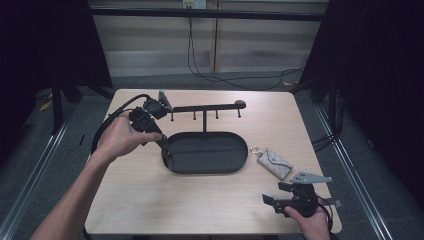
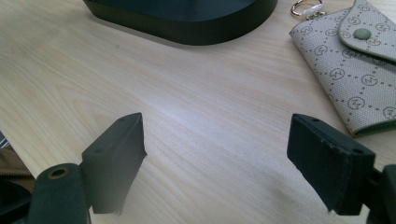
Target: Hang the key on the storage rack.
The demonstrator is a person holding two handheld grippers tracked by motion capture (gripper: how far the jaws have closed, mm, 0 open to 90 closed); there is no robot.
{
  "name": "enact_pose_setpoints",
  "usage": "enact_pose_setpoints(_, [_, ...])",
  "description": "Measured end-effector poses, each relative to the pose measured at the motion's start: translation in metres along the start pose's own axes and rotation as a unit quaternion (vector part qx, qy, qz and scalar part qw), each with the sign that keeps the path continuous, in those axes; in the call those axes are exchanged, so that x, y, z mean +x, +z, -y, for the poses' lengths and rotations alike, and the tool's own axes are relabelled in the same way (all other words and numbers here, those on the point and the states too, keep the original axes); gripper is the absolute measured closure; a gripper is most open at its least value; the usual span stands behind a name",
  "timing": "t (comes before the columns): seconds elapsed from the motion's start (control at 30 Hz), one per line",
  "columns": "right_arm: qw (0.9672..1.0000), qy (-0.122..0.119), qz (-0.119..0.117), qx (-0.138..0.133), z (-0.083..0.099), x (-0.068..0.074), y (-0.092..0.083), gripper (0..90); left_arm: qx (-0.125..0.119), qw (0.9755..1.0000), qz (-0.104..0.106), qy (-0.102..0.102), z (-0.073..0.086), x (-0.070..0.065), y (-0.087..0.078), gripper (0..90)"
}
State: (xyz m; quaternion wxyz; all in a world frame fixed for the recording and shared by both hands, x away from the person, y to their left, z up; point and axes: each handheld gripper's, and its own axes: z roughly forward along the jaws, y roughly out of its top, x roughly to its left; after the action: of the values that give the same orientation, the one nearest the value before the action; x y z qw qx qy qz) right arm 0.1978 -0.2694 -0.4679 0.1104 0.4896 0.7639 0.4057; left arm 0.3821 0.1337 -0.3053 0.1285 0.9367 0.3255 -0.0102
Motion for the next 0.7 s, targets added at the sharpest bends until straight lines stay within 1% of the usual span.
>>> enact_pose_setpoints(0.27, [1.0, 0.001, -0.002, 0.0, 0.0, 0.0, 0.0, 19.0, 0.001, 0.9999, -0.009, -0.013, -0.013, 0.007, -0.004, 70.6])
enact_pose_setpoints(0.33, [1.0, 0.002, -0.002, 0.001, 0.0, 0.0, 0.0, 19.0, -0.001, 0.9998, -0.006, -0.019, -0.017, 0.009, -0.004, 70.6])
enact_pose_setpoints(0.4, [1.0, 0.0, -0.003, 0.0, 0.0, 0.0, 0.0, 19.1, 0.003, 0.9998, -0.006, -0.021, -0.02, 0.012, -0.002, 70.6])
enact_pose_setpoints(0.47, [1.0, 0.0, -0.003, 0.0, 0.0, 0.0, 0.0, 19.1, 0.005, 0.9996, -0.007, -0.027, -0.023, 0.015, -0.001, 70.6])
enact_pose_setpoints(0.7, [1.0, -0.002, -0.004, 0.007, 0.0, 0.001, 0.001, 19.0, -0.001, 0.9987, -0.008, -0.05, -0.032, 0.025, 0.005, 70.6])
